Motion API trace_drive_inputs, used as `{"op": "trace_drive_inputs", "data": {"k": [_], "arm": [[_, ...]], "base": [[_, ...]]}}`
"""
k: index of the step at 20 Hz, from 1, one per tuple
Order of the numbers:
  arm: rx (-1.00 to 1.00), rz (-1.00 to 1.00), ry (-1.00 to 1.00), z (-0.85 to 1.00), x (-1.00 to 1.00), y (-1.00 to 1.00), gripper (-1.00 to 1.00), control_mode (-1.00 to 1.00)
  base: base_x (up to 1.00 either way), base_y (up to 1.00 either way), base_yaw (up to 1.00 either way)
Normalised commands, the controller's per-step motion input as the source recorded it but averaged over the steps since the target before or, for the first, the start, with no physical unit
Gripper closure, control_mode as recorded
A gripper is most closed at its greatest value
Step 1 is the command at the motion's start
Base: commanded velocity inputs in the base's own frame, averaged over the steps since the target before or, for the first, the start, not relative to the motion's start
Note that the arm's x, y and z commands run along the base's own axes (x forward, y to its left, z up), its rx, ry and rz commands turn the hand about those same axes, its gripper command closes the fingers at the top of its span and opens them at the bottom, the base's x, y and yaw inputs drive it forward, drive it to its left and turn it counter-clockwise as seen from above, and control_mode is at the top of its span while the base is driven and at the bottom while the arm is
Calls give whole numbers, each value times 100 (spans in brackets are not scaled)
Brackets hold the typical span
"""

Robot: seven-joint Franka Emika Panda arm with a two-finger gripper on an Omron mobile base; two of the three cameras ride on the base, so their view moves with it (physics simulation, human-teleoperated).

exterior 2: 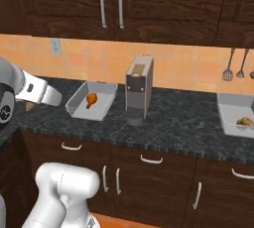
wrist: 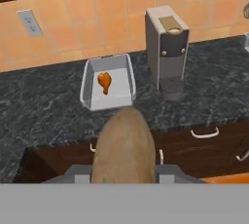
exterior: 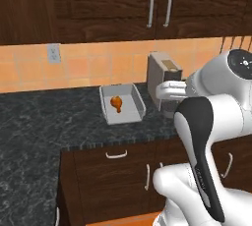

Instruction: Place one sweet potato and one chicken drumstick in each tupperware on the nearby counter, to pack two identical lunches.

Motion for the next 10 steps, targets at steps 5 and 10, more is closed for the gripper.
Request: {"op": "trace_drive_inputs", "data": {"k": [5, 10], "arm": [[0, 0, 0, 0, 0, 0, 100, 100], [0, 0, 0, 0, 0, 0, 100, 100]], "base": [[54, 2, 1], [46, 4, 0]]}}
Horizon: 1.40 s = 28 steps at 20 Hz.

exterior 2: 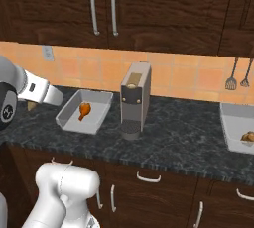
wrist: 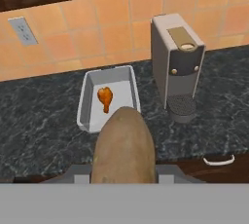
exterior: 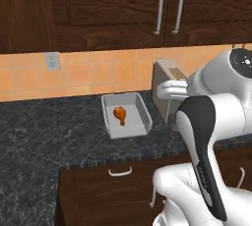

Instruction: Place one sweet potato and one chicken drumstick in each tupperware on the nearby counter, to pack two identical lunches.

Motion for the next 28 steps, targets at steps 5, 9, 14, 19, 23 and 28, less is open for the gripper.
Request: {"op": "trace_drive_inputs", "data": {"k": [5, 9, 14, 19, 23, 28], "arm": [[0, 0, 0, 0, 0, 0, 100, 100], [-5, 0, 0, -36, 39, 0, 100, -100], [8, 4, 0, -91, 95, 3, 100, -100], [2, 11, 2, -100, 68, 11, 100, -100], [-1, 9, 2, -93, 96, 34, 100, -100], [-7, -7, 10, -43, 100, 46, 100, -100]], "base": [[45, 2, 0], [0, 0, 0], [0, 0, 0], [0, 0, 0], [0, 0, 0], [0, 0, 0]]}}
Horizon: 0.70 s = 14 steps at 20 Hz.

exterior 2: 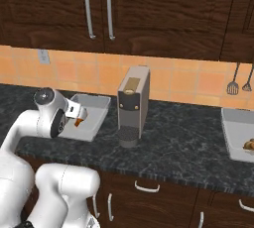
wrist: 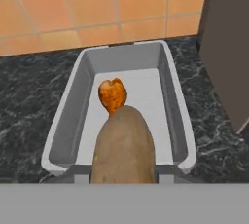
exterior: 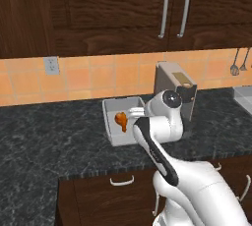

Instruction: Place one sweet potato and one chicken drumstick in each tupperware on the nearby counter, to pack two identical lunches.

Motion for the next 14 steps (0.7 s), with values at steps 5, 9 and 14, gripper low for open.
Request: {"op": "trace_drive_inputs", "data": {"k": [5, 9, 14], "arm": [[-4, -11, 15, -8, 97, 4, 100, -100], [6, 2, 19, 0, 57, -7, 100, -100], [-3, -2, 5, -29, 31, 0, 100, -100]], "base": [[0, 0, 0], [0, 0, 0], [0, 0, 0]]}}
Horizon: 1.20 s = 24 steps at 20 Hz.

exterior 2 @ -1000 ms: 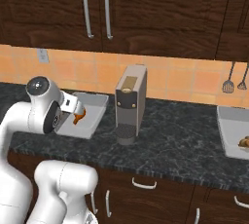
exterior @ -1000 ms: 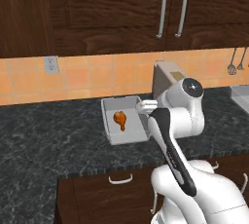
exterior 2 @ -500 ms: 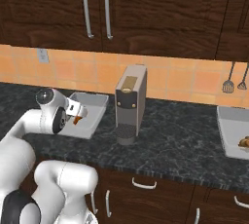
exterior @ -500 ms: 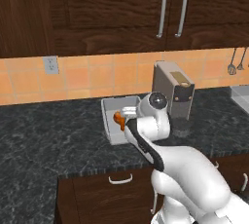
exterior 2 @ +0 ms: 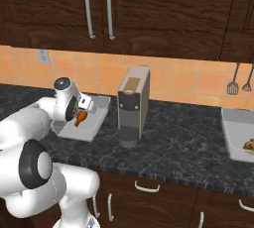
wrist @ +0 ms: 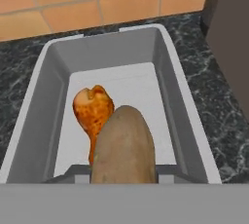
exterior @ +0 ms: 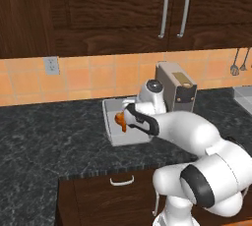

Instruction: Place one sweet potato and one chicken drumstick in each tupperware on the nearby counter, to pack two identical lunches.

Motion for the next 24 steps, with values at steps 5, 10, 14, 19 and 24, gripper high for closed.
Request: {"op": "trace_drive_inputs", "data": {"k": [5, 10, 14, 19, 24], "arm": [[-6, -3, -6, -35, 17, 0, 100, -100], [0, 1, 0, -2, 27, -4, 100, -100], [0, 4, 0, 0, 23, -34, 100, -100], [0, 0, 0, -4, 26, -6, 100, -100], [0, 0, 0, -13, 8, 13, -100, -100]], "base": [[0, 0, 0], [0, 0, 0], [0, 0, 0], [0, 0, 0], [0, 0, 0]]}}
